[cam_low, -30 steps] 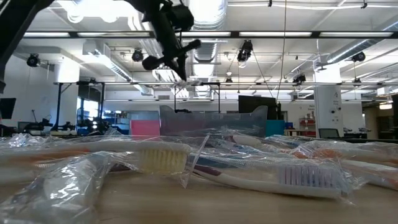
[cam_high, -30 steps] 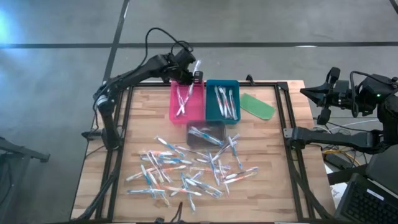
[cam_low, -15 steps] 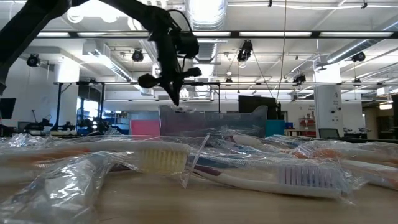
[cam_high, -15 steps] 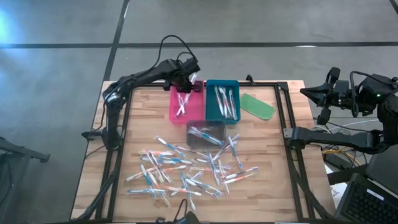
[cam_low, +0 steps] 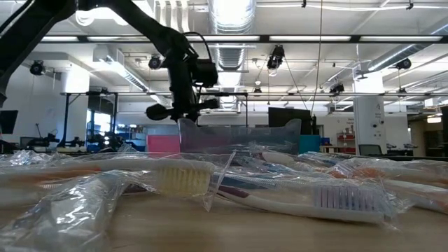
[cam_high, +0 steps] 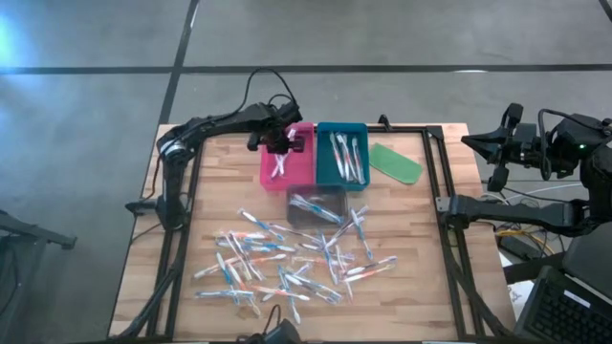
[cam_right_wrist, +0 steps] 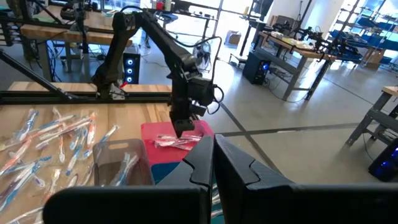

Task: Pick & Place Toothbrushes
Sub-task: Put the purple toothbrush into the pink bin, then put the orange toothbrush into the blue bin

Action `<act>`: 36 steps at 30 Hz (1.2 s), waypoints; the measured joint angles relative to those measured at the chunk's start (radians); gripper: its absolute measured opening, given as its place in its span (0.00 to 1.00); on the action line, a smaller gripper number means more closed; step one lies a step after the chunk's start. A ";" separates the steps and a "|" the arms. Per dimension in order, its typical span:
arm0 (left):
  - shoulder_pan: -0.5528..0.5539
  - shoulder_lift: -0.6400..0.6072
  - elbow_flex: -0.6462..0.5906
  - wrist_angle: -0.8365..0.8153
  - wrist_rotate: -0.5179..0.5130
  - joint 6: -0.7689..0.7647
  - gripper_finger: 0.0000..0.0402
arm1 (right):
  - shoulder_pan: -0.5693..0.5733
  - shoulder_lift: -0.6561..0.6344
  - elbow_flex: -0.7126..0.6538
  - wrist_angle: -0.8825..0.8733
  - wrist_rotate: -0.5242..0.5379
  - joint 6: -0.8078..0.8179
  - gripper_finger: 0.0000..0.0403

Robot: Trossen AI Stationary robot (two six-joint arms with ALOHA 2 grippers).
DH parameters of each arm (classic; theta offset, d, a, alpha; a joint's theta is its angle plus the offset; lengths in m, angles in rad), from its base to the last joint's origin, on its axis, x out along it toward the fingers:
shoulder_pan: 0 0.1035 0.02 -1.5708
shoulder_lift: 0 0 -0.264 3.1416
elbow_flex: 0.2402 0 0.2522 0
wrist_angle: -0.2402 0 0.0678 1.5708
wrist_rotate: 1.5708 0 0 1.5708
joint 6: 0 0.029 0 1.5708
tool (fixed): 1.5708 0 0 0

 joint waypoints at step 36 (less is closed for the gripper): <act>0.016 -0.003 0.127 -0.091 0.258 0.140 0.29 | 0.000 0.000 0.000 0.000 0.000 0.000 0.02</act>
